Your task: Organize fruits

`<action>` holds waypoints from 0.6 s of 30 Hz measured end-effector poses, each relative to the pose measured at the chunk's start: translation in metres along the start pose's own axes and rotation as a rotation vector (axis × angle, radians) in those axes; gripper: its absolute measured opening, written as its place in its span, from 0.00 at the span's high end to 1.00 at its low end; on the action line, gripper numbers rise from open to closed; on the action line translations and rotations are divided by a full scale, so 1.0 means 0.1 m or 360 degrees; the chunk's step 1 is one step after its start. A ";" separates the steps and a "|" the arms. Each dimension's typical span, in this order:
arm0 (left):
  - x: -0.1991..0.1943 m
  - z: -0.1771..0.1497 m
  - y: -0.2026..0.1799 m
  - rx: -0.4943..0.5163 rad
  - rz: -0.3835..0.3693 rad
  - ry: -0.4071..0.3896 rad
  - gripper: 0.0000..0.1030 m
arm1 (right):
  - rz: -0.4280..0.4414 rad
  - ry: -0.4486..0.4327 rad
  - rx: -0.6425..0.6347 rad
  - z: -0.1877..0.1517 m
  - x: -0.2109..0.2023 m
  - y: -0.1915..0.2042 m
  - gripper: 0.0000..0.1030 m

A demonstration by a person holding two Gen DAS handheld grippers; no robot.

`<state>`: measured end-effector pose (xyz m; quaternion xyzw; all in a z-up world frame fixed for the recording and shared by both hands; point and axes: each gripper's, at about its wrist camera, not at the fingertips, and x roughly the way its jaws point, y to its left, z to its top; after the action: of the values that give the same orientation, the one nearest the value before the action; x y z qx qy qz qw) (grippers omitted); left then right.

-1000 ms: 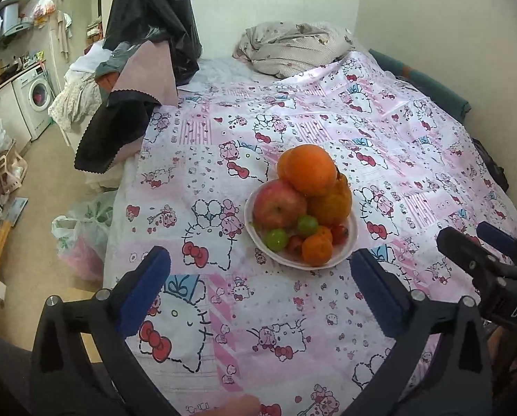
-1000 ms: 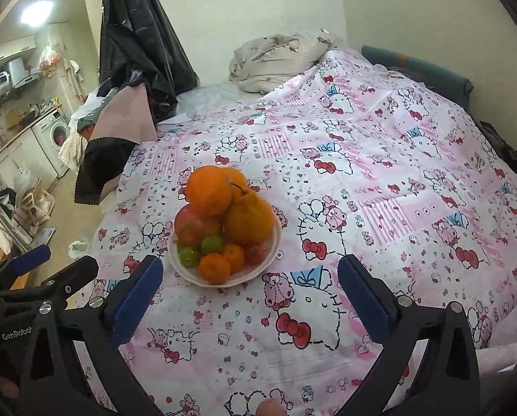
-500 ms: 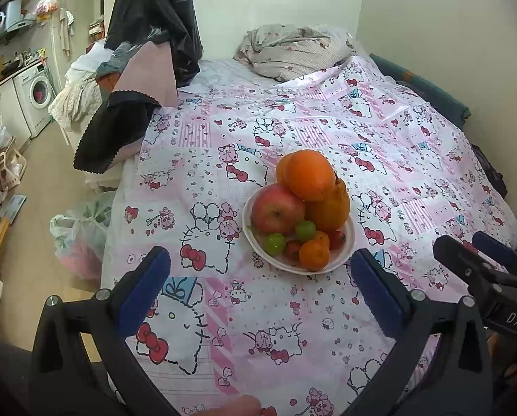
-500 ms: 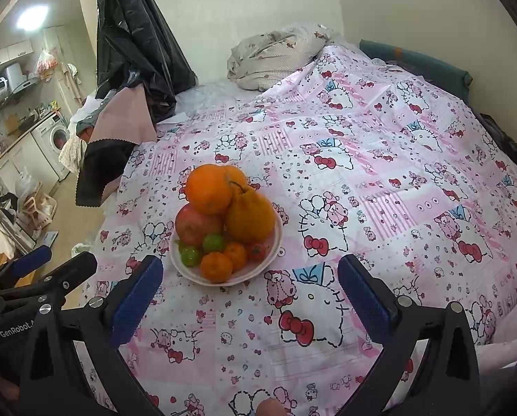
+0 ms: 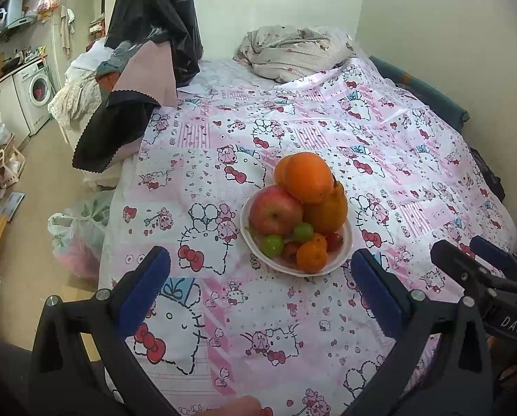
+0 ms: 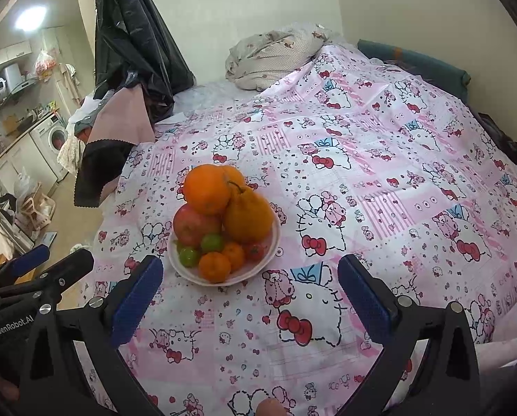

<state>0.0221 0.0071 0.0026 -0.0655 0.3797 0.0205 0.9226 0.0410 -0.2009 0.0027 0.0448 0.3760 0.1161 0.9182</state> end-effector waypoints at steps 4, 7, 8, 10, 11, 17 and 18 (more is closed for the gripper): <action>-0.02 0.01 -0.02 -0.0001 0.0007 -0.0009 0.00 | 0.0002 0.0000 0.0003 0.00 0.00 0.00 0.00; -0.02 0.01 -0.01 -0.0009 0.0004 -0.0005 0.00 | 0.0004 0.0007 0.0009 -0.01 0.01 -0.01 0.00; -0.02 0.01 -0.01 -0.0014 0.0002 -0.0003 0.00 | 0.0004 0.0009 0.0009 -0.01 0.01 -0.01 0.00; -0.03 0.01 0.01 -0.0025 -0.0003 -0.0007 0.00 | 0.0003 0.0008 0.0008 -0.02 0.01 0.00 0.00; -0.03 0.01 0.00 -0.0023 -0.0003 -0.0010 0.00 | 0.0002 0.0007 0.0007 -0.02 0.00 0.00 0.00; -0.03 0.01 0.00 -0.0025 -0.0004 -0.0003 0.00 | -0.0002 0.0007 0.0006 -0.03 0.00 0.00 0.00; -0.03 0.01 -0.01 -0.0025 -0.0007 0.0000 0.00 | -0.0003 0.0007 0.0006 -0.02 -0.01 0.00 0.00</action>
<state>0.0208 0.0063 0.0052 -0.0735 0.3795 0.0215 0.9220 0.0388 -0.2010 0.0014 0.0459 0.3783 0.1147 0.9174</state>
